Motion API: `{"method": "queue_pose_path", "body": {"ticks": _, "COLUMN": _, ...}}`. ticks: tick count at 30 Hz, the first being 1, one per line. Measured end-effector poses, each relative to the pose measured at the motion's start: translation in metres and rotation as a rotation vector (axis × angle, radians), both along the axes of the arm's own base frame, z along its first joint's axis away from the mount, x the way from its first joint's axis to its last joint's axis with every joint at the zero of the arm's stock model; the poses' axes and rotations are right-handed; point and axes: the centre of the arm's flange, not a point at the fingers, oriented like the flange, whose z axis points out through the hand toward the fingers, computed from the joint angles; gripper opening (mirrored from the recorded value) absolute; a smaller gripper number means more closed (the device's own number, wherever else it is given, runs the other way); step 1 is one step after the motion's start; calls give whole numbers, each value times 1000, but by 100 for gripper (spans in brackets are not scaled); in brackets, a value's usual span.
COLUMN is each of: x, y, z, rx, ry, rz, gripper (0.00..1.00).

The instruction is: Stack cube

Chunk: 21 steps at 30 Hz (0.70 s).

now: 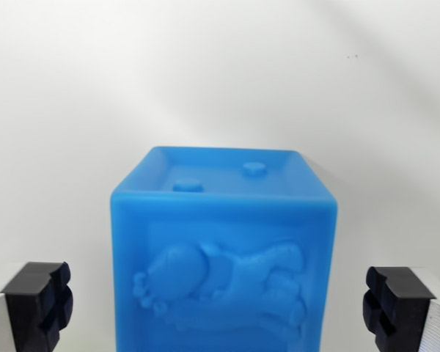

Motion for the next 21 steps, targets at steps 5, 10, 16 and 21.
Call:
{"method": "queue_pose_path", "body": {"ticks": 5, "x": 0, "y": 0, "z": -12, "rx": -1, "ry": -1, "rz": 0, "gripper": 100}}
{"method": "queue_pose_path", "body": {"ticks": 10, "x": 0, "y": 0, "z": -20, "rx": 0, "ry": 0, "rz": 0, "gripper": 100}}
{"method": "queue_pose_path", "body": {"ticks": 16, "x": 0, "y": 0, "z": -24, "rx": 0, "ry": -1, "rz": 0, "gripper": 100}}
{"method": "queue_pose_path", "body": {"ticks": 21, "x": 0, "y": 0, "z": -24, "rx": 0, "ry": -2, "rz": 0, "gripper": 0}}
